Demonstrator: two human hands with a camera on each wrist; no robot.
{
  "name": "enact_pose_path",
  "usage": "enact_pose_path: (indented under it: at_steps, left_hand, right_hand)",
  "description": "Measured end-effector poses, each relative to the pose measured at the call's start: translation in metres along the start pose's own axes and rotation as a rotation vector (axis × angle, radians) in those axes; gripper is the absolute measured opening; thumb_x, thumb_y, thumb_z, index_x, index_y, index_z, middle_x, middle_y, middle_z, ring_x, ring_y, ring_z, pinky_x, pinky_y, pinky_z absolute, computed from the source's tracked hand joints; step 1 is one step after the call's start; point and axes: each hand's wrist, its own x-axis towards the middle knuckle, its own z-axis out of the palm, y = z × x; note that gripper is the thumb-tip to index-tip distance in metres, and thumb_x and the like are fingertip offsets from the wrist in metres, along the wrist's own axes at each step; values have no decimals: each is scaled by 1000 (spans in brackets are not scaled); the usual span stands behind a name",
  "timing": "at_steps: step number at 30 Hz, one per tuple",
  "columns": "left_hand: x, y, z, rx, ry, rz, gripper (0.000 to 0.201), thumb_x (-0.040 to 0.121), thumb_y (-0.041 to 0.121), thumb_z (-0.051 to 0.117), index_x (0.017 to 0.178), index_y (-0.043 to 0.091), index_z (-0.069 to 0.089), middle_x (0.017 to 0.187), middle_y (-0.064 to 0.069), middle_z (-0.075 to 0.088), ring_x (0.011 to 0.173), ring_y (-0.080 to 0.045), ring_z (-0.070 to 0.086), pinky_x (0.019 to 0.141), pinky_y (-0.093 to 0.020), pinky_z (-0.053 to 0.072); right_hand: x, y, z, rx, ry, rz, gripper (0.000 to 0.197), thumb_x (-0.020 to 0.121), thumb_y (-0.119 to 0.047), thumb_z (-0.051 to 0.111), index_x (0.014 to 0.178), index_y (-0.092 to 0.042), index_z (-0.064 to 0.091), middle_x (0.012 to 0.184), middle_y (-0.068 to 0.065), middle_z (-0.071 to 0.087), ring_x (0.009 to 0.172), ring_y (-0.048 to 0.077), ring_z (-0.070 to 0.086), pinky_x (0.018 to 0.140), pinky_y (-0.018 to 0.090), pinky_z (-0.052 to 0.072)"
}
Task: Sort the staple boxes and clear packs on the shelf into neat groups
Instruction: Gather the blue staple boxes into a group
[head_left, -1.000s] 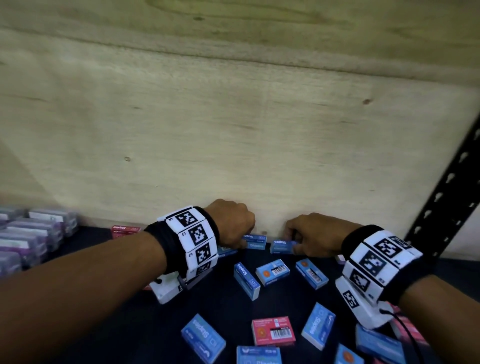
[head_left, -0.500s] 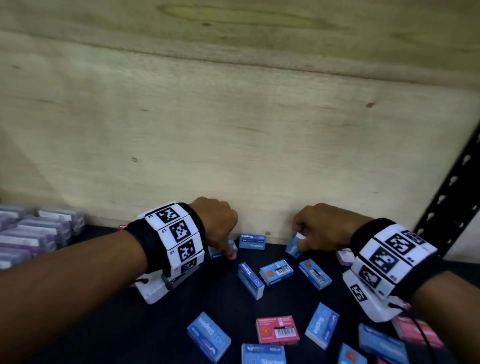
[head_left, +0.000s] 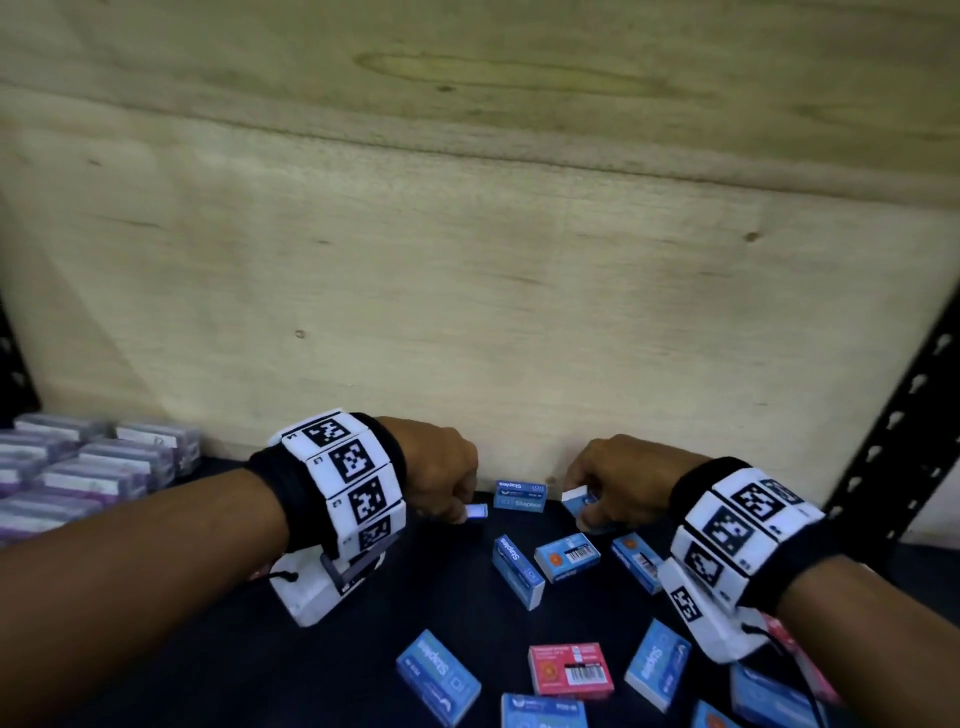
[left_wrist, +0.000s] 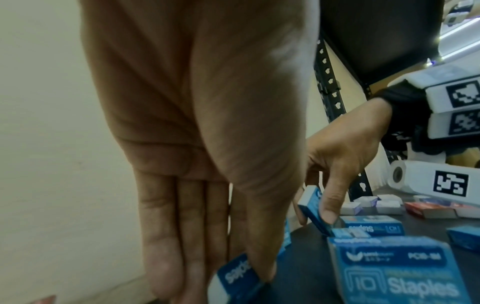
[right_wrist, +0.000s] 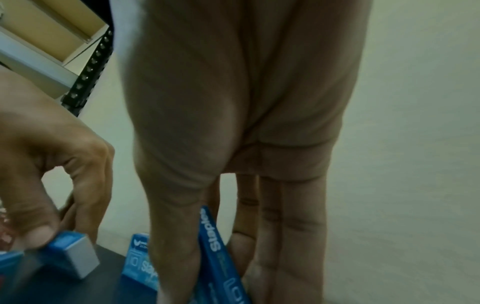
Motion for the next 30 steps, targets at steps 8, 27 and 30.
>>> enact_pose_path:
  at_steps: [8,27,30]
  left_hand:
    - [-4,1,2,-76,18,0,28,98,27,55,124,20,61,113,1,68,100,-16,64,86,-27,48]
    - [0,9,3,-120,129,29,29,93,21,65,121,17,63,116,0,66,89,-14,58,79,-24,46]
    - [3,13,3,-128,147,45,30,92,22,66,121,16,63,116,-1,66,94,-15,61,77,-23,44]
  right_hand:
    - [8,-3,5,-175,13,55,26,85,-26,75,105,-11,68,101,5,69,90,23,66,76,33,53]
    - [-19,-2,-1,-108,106,-121,26,87,-28,71,111,-28,59,100,-8,50,90,14,53,72,28,43]
    - [-19,-5,5,-89,-44,-154,40,81,-34,78,117,-32,60,91,-13,49,83,10,51,66,26,39]
